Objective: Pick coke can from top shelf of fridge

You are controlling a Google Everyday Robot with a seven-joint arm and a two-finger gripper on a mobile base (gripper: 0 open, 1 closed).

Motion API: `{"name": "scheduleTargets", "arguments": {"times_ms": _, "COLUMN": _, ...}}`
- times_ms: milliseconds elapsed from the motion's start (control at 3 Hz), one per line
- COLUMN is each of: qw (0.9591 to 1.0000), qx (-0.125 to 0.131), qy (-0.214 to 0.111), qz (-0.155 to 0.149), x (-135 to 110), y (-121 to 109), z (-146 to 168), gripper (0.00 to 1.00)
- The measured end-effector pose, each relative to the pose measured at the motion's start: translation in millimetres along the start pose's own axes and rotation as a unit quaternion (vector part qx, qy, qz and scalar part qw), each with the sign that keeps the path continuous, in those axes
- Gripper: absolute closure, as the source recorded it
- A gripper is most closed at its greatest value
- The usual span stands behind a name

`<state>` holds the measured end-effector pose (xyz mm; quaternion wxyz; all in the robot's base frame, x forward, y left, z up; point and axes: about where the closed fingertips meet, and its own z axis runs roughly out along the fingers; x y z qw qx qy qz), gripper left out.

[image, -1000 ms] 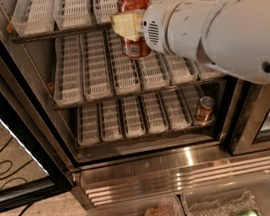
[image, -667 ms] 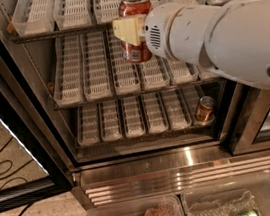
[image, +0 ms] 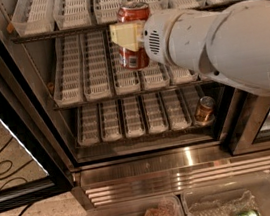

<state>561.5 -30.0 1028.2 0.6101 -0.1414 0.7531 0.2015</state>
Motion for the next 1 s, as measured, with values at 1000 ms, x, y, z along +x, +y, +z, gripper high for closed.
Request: {"name": "scheduleTargets", "arguments": {"times_ms": 1000, "qw": 0.9974, "qx": -0.068, "qy": 0.011, "qz": 0.017, "x": -8, "y": 31, "z": 6, "gripper": 1.0}}
